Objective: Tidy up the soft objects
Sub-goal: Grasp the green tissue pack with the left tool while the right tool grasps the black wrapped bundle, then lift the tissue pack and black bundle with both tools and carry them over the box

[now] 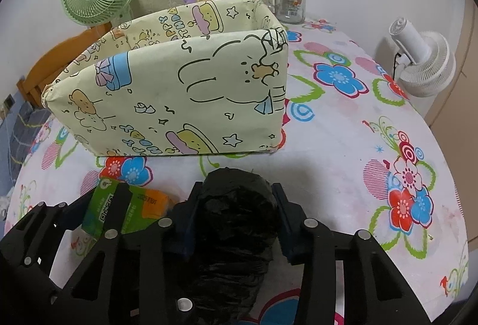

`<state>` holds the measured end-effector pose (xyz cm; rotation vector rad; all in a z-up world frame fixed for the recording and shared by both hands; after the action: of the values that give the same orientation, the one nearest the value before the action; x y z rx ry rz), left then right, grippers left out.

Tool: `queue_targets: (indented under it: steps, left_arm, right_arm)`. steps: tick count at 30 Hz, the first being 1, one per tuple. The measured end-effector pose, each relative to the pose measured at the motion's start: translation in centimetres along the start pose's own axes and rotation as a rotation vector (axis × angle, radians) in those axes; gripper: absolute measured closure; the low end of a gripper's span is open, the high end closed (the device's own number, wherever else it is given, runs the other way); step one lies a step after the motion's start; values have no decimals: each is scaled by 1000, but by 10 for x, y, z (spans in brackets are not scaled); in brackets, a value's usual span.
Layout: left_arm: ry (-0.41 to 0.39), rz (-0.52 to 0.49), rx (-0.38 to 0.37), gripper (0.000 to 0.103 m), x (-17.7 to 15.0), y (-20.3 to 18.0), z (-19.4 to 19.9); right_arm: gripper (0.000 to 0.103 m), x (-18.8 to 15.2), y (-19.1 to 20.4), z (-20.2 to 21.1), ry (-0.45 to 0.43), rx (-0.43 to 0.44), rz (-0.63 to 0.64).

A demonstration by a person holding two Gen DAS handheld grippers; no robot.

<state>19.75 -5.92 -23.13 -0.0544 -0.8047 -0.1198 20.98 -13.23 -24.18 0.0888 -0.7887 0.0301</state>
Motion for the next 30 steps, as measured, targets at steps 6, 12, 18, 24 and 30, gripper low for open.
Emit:
queue_targets:
  steps: [6,12,18,24,30]
  left_arm:
    - [-6,6,-9,31,1,0,1]
    - [-24,6,-12,31,4,0,8]
    - [-46,12,-8,31,9,0,18]
    - [-74,15,-2,31,14,0,28]
    - [-95,17,1,31,17,1,37]
  right_arm:
    - [60,3,0,2,-12,-6,9]
    - [60,7,0,10,-31,-6,10]
    - [60,12,1,20,-56,-6,8]
    - [60,16,5,31,-83,-3,17]
    - [60,20,8,42,-106,-2,20]
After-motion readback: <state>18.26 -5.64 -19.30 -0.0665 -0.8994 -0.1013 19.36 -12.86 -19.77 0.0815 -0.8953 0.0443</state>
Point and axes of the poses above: each gripper's, at about its wrist camera, not at the fingertips, and z roughly against the way its jaws point, y to its left, x to its top, the point moved 10 cm from there along -z, roughly the way its jaws point, and after that the axes turned 6 degrees about -y, right-handed, at the moved point
